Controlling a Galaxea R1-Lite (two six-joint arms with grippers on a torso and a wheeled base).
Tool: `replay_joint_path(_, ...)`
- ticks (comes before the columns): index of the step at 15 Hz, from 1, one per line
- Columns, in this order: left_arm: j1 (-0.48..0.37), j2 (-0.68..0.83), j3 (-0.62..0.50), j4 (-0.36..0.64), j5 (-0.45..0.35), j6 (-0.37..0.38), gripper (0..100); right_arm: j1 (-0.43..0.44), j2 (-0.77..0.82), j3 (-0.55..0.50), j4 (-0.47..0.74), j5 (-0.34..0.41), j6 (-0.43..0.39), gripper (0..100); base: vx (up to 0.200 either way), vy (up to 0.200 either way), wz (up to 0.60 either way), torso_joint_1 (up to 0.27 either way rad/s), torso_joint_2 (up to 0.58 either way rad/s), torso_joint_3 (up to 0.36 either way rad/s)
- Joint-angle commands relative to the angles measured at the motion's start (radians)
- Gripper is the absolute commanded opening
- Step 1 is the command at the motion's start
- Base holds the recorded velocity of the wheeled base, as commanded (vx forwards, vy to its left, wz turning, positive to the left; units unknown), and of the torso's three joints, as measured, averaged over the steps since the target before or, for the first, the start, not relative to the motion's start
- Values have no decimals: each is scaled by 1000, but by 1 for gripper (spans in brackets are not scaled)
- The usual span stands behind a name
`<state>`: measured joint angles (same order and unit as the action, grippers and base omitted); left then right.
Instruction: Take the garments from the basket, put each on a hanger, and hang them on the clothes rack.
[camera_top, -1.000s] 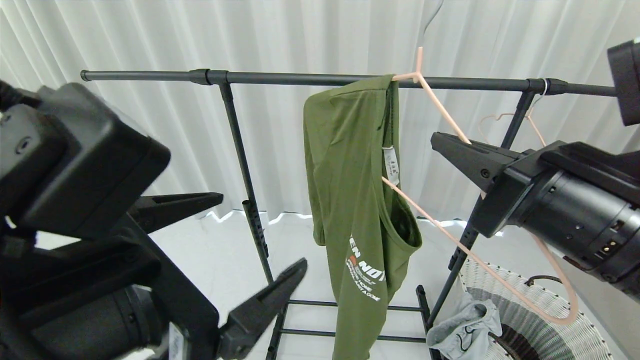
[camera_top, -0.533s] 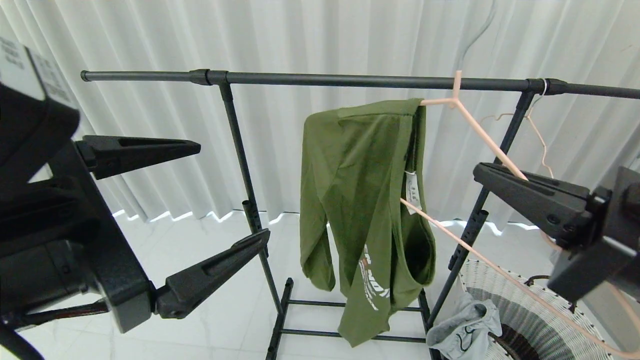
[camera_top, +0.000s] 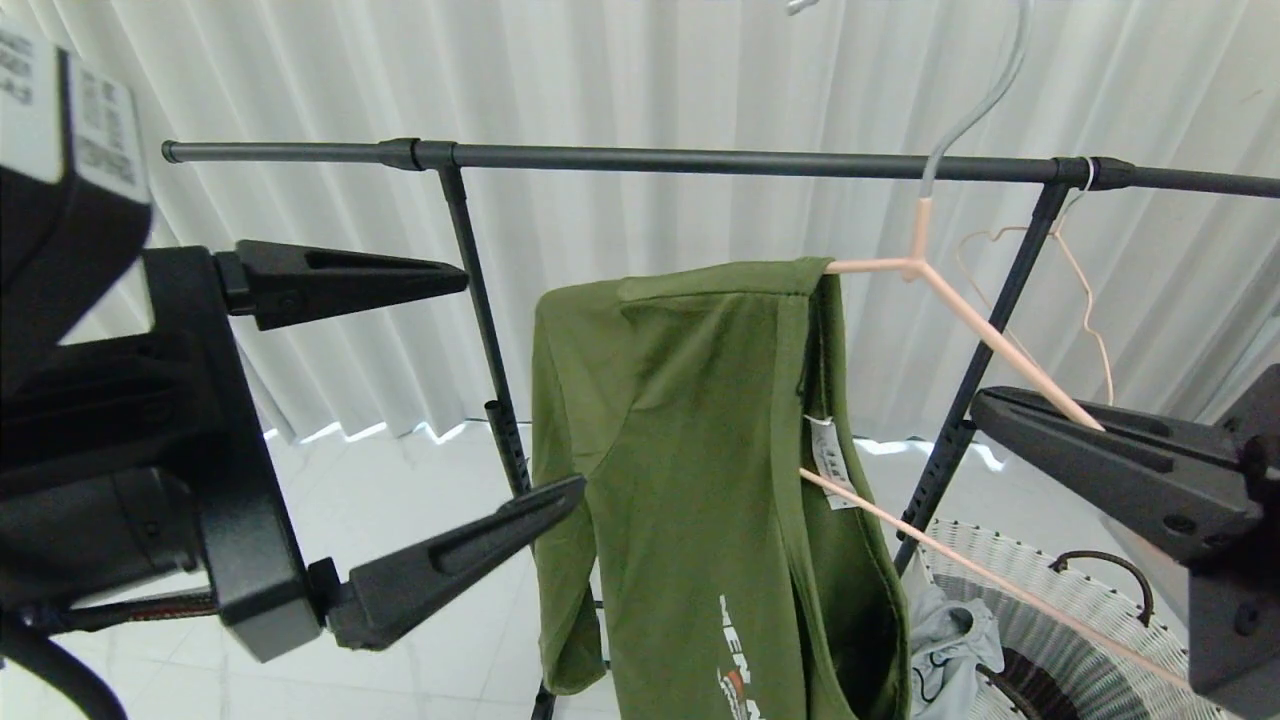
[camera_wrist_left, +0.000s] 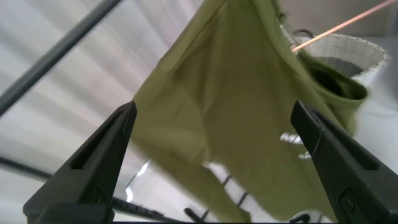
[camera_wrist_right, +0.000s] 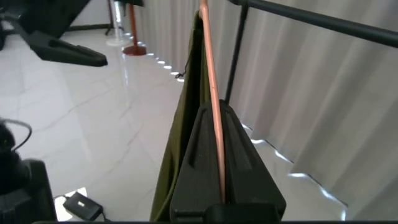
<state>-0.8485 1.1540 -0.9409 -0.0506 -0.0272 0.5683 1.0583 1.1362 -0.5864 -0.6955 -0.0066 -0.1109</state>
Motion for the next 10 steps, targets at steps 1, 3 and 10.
replay_joint_path(1,31,53,-13,0,-34,4,100,2,27,-4,-1,23,-13,0,0,0,0,0,0,0)
replay_joint_path(3,39,110,-73,0,-33,4,100,2,39,-9,-1,43,-18,0,0,0,0,0,0,0)
replay_joint_path(10,71,190,-113,0,-54,7,100,37,79,-39,-1,60,-70,0,0,0,0,0,0,0)
